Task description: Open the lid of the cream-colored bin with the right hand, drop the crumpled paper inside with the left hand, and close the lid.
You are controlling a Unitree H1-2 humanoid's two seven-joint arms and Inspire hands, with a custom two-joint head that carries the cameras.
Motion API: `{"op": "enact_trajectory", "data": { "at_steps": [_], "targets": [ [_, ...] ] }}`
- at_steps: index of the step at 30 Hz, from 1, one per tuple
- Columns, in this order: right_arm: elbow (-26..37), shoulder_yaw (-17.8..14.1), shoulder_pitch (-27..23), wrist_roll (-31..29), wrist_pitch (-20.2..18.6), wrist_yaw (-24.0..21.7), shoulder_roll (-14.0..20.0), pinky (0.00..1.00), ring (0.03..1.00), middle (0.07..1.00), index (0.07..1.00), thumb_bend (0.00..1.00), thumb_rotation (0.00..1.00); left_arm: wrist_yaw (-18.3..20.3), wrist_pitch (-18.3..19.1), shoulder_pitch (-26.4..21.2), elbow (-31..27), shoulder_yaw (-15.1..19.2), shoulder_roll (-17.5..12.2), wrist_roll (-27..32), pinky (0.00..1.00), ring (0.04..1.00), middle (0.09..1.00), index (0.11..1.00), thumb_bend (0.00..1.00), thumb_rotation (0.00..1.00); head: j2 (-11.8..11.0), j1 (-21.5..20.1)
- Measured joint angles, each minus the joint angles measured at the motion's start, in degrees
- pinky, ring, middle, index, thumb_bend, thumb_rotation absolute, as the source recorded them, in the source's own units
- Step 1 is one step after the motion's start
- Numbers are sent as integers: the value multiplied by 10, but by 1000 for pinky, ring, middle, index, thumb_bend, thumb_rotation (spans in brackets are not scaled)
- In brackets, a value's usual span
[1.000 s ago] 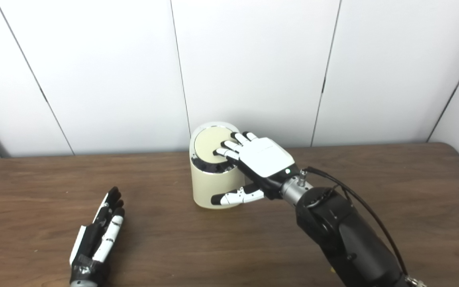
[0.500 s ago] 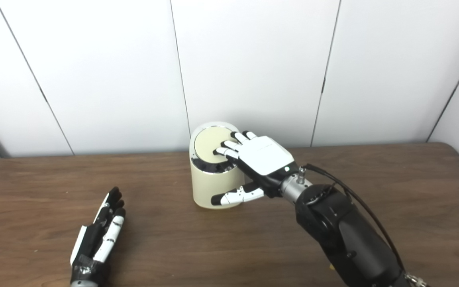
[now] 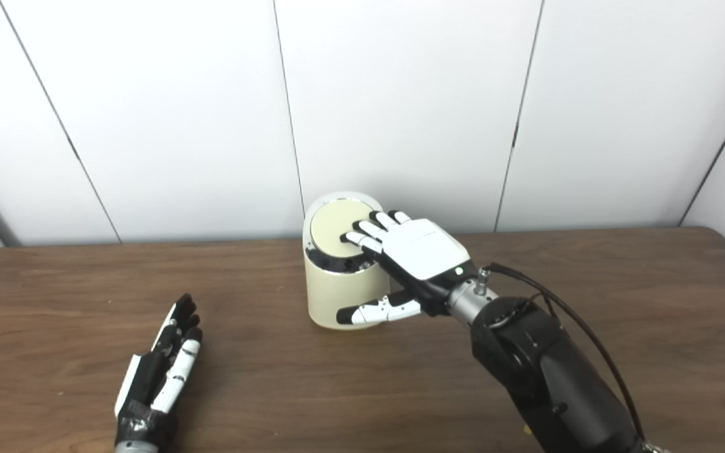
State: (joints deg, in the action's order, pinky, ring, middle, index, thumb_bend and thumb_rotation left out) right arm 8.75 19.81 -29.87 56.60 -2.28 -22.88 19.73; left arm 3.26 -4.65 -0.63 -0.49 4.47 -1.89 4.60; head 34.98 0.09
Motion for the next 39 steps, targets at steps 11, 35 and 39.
{"op": "enact_trajectory", "data": {
  "at_steps": [11, 35, 39],
  "targets": [
    [12, -24, 0, -10, -19, 4, -15, 1000, 1000, 968, 944, 581, 1000, 0, 13, 0, -2, -2, -1, -1, 1000, 1000, 1000, 1000, 290, 550, 0, 1],
    [38, -87, 6, -57, -62, -10, -10, 985, 1000, 967, 934, 572, 1000, -1, 15, 1, -4, -3, 0, -2, 1000, 1000, 1000, 1000, 305, 547, 5, -2],
    [41, -118, 26, -102, -86, -14, -6, 983, 1000, 981, 948, 565, 1000, 0, 15, 1, -4, -3, -1, 0, 1000, 1000, 1000, 1000, 308, 567, 7, -4]
  ]
}}
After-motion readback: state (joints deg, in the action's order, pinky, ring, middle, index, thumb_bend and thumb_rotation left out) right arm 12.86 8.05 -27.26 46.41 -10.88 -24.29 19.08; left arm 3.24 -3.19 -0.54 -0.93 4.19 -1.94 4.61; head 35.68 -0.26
